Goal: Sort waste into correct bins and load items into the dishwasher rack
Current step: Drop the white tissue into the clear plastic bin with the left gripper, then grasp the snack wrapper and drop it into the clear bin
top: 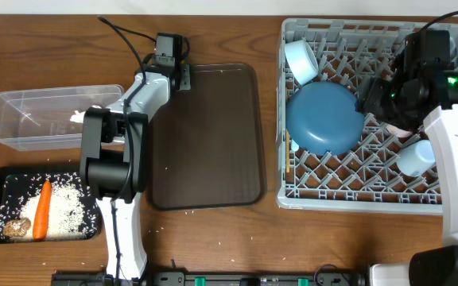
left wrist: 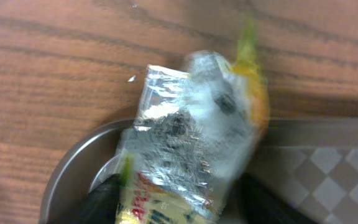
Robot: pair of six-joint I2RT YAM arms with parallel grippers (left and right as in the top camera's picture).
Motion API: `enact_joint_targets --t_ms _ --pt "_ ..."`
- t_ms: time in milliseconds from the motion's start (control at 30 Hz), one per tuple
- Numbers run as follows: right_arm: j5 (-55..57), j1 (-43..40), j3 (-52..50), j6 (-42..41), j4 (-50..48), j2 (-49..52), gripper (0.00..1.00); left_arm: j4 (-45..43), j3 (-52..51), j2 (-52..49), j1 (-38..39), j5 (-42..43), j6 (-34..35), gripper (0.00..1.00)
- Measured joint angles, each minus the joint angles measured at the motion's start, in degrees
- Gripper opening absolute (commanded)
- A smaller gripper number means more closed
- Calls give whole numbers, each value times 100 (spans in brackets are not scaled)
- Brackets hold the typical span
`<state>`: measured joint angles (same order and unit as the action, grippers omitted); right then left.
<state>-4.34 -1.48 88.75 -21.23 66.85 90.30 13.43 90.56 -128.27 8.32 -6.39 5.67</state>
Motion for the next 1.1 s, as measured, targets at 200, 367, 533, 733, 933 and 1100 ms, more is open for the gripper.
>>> enact_joint_targets --t_ms 200,367,533,733,933,1100 --pt "0 0 0 0 0 -2 68 256 0 0 4 9 -107 6" --pt "0 0 0 0 0 -2 68 898 2 138 4 7 -107 6" --pt "-2 0 0 0 2 -4 68 1939 -26 813 4 4 -107 6" --pt "0 0 0 0 -7 -4 68 2715 -17 2365 4 -79 -105 6" --pt "-2 0 0 0 2 -4 68 3416 4 2907 -160 -859 153 6" --pt "-2 0 0 0 24 -4 68 3447 -28 2667 -1029 -1034 501 6"
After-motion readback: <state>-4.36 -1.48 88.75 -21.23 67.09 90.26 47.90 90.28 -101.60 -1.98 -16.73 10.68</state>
